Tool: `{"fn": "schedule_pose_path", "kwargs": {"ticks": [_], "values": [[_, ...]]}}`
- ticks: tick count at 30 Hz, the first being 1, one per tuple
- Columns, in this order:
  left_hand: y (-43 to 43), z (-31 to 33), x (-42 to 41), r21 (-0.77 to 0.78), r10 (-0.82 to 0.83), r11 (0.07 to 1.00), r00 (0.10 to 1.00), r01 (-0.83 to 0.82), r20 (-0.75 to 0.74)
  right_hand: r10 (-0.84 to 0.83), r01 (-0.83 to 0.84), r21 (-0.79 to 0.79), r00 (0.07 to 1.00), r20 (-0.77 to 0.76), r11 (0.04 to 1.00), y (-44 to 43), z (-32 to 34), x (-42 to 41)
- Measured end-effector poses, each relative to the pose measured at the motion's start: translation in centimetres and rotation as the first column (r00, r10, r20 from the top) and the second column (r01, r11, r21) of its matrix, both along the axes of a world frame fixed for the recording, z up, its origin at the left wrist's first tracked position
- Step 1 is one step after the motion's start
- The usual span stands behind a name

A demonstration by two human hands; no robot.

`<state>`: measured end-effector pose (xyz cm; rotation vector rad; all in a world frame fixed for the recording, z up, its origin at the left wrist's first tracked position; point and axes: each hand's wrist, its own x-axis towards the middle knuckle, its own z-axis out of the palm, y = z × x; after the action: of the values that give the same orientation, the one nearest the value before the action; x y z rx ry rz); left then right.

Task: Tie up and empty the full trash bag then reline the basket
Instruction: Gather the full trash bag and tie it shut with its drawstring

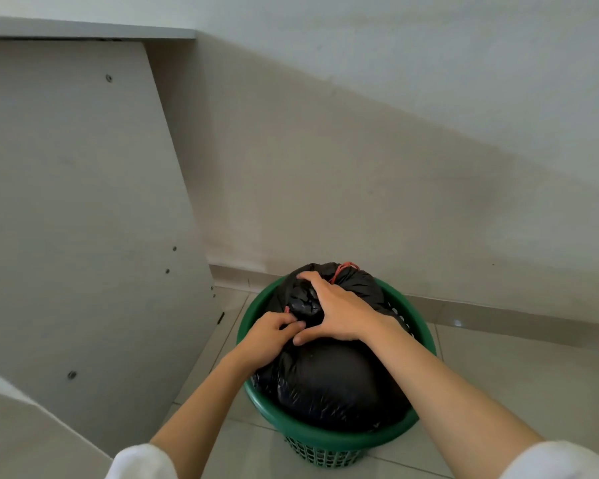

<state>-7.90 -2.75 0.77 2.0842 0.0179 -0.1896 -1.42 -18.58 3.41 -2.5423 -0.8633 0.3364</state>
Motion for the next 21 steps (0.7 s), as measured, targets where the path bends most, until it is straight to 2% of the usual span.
{"fn": "schedule_pose_path", "kwargs": {"ticks": [4,8,11,13,14,16,18,21], "values": [[-0.2,-1.0,-1.0,0.170,0.062,0.980,0.965,-0.108,0.254,0.036,-0.021,-0.205,0.997,0.069,0.979,0.5,-0.9,0.0],[-0.3,-1.5,-2.4,0.253,0.131,0.931,0.890,-0.261,0.437,0.048,-0.019,-0.292,0.994,0.094,0.956,0.7,-1.3,-0.5],[-0.3,-1.5,-3.2,0.347,0.189,0.813,0.776,-0.467,0.602,0.055,-0.015,-0.304,0.991,0.123,0.952,1.0,-1.2,-0.8],[-0.3,-1.7,-3.2,0.415,0.255,0.748,0.801,-0.518,0.542,0.033,-0.003,-0.252,0.993,0.115,0.968,1.2,-1.0,-0.8],[-0.2,-1.9,-3.0,0.426,0.283,0.767,0.849,-0.480,0.447,0.015,0.006,-0.213,0.995,0.099,0.977,1.1,-0.9,-0.9],[-0.1,-2.5,-2.6,0.334,0.288,0.863,0.912,-0.379,0.292,-0.040,0.046,-0.131,0.998,0.047,0.990,0.8,-1.1,-0.9],[-0.6,-2.9,-2.4,0.235,0.267,0.912,0.920,-0.338,0.286,-0.101,0.100,-0.038,0.995,-0.020,0.994,0.0,-1.6,-0.9],[-2.0,-2.8,-2.7,0.142,0.276,0.931,0.904,-0.336,0.328,-0.112,0.120,0.053,0.985,-0.131,0.991,-1.2,-1.6,-1.0]]}}
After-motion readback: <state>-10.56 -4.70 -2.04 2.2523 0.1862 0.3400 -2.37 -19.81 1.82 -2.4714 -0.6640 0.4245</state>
